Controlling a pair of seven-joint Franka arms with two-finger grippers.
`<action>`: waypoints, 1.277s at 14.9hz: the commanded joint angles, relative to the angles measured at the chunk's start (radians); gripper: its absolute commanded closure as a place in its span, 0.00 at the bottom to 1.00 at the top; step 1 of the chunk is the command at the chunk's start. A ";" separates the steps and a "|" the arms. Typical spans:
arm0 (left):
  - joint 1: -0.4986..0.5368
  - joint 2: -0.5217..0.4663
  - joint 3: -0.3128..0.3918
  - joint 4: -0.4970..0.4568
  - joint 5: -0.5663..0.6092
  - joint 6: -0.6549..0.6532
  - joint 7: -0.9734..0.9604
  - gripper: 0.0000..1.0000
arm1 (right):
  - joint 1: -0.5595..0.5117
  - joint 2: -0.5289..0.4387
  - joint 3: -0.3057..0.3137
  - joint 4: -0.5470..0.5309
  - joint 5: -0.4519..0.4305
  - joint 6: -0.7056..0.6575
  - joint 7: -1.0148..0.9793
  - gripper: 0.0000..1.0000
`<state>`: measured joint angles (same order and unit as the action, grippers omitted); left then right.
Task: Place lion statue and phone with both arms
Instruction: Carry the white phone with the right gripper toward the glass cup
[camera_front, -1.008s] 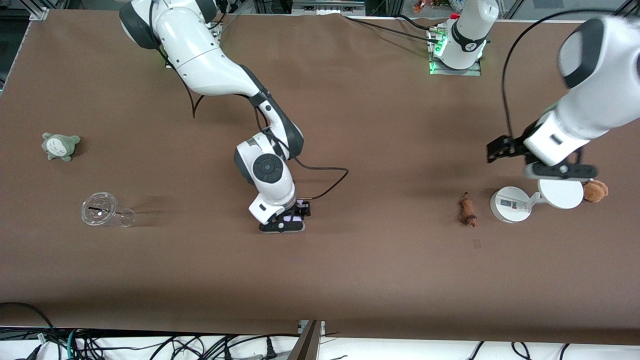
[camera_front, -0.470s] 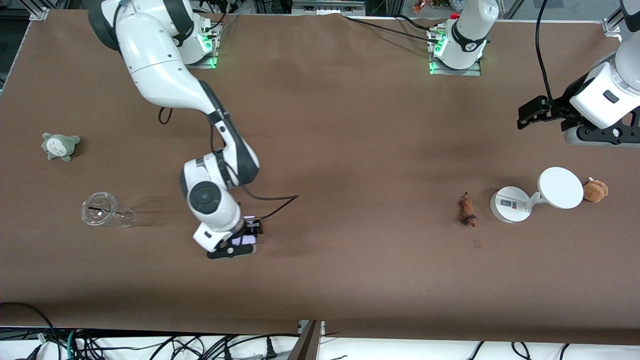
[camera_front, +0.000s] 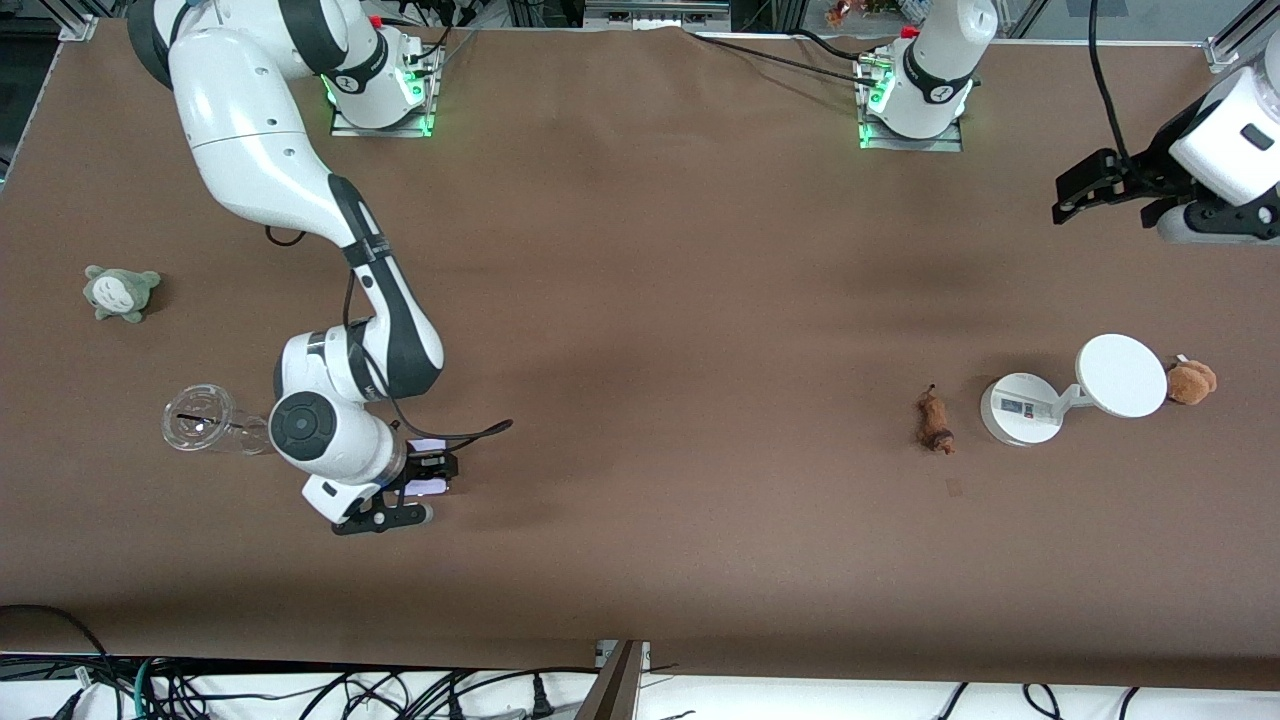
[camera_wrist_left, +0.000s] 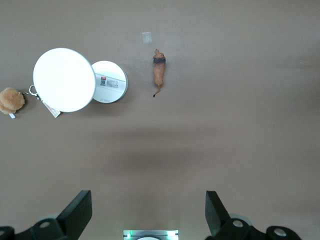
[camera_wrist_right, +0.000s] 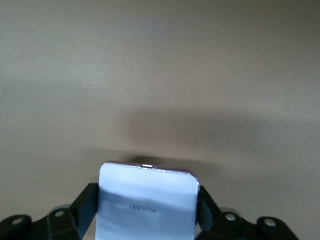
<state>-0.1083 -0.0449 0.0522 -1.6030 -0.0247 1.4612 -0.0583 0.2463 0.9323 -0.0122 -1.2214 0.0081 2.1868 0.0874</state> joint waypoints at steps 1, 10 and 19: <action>0.009 -0.010 -0.011 -0.028 0.019 0.030 0.014 0.00 | -0.036 -0.033 0.012 -0.037 0.021 -0.025 -0.024 0.82; 0.012 0.020 -0.002 0.003 0.016 0.062 0.011 0.00 | -0.162 -0.035 0.014 -0.076 0.024 -0.041 -0.172 0.82; 0.039 0.075 0.003 0.100 0.025 0.062 0.012 0.00 | -0.185 -0.032 0.014 -0.110 0.024 -0.045 -0.175 0.79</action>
<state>-0.0872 0.0082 0.0603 -1.5412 -0.0231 1.5325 -0.0576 0.0827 0.9265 -0.0121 -1.2842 0.0176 2.1527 -0.0612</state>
